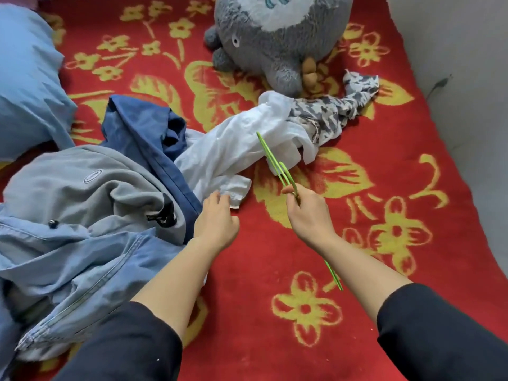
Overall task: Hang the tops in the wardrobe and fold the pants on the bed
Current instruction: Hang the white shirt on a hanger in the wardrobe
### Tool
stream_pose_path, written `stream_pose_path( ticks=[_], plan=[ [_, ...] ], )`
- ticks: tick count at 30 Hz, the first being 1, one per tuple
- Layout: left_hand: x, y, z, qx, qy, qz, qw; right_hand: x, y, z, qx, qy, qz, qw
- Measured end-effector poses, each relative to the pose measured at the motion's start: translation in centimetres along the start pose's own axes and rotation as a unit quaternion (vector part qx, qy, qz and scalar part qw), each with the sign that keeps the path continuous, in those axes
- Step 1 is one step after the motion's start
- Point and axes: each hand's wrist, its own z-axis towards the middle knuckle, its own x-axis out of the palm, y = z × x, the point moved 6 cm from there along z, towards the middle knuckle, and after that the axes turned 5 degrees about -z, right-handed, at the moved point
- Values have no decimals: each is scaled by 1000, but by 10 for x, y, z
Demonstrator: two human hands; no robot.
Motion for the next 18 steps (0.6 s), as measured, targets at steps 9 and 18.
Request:
stream_pose_path(
  ticks=[9,18],
  plan=[
    [48,41,97,20,0,199,980,48,-58,48,35,43,-1,998],
    [46,39,132,14,-40,117,992,82,-58,59,-5,82,38,996]
  ],
)
